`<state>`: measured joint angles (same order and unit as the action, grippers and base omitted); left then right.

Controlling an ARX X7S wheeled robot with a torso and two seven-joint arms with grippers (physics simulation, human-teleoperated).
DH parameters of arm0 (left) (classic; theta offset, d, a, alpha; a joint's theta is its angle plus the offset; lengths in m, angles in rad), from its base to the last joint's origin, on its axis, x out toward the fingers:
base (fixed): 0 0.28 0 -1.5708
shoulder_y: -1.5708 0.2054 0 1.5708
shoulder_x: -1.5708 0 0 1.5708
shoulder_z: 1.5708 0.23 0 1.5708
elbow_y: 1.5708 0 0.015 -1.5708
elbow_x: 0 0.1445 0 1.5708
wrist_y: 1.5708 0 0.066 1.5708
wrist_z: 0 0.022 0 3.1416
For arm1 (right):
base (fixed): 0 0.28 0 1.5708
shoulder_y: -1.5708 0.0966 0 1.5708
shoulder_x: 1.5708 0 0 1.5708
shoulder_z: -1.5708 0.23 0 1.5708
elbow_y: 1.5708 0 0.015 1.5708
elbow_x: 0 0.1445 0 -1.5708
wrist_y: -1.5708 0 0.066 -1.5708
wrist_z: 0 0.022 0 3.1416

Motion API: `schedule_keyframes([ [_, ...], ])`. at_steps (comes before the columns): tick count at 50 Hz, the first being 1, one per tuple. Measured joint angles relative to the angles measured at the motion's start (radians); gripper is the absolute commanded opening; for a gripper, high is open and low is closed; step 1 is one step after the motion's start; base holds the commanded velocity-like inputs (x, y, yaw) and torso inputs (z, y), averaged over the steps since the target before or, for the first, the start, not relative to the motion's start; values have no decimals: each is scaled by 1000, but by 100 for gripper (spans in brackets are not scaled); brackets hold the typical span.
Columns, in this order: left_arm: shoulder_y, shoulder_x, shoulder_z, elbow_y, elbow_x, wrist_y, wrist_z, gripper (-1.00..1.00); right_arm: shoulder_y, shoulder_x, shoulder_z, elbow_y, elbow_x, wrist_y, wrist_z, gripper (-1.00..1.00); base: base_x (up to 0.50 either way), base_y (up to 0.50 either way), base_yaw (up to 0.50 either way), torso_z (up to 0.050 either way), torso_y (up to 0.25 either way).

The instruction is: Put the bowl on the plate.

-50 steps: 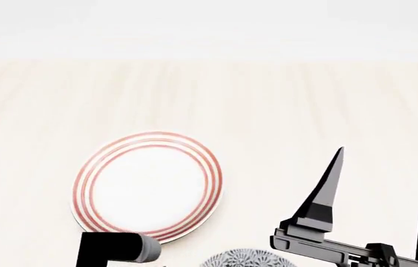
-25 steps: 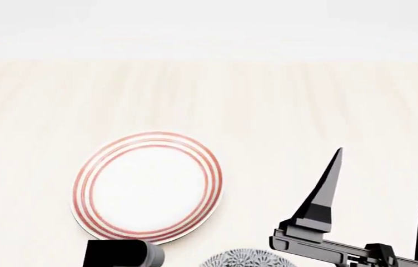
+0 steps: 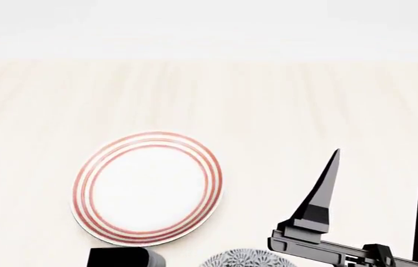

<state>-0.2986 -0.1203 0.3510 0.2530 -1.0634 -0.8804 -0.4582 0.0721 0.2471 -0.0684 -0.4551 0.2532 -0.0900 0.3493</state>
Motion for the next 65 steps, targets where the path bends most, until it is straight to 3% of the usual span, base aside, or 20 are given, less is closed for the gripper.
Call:
schedule_keyframes([
  [5, 1, -4, 8, -7, -2, 7, 0, 100, 0, 2, -2, 1, 1, -1, 2, 100, 0, 0, 0, 0, 0],
  [6, 2, -5, 9, -8, -3, 8, 0, -100, 0, 3, -3, 1, 1, -1, 3, 100, 0, 0, 0, 0, 0],
  [35, -23, -43, 70, -20, 32, 40, 27, -100, -4, 15, -19, 6, 5, -9, 13, 100, 0, 0, 0, 0, 0],
  [65, -314, -66, 137, -107, 160, 86, 118, -100, -4, 27, -27, 3, 15, -15, 26, 100, 0, 0, 0, 0, 1],
])
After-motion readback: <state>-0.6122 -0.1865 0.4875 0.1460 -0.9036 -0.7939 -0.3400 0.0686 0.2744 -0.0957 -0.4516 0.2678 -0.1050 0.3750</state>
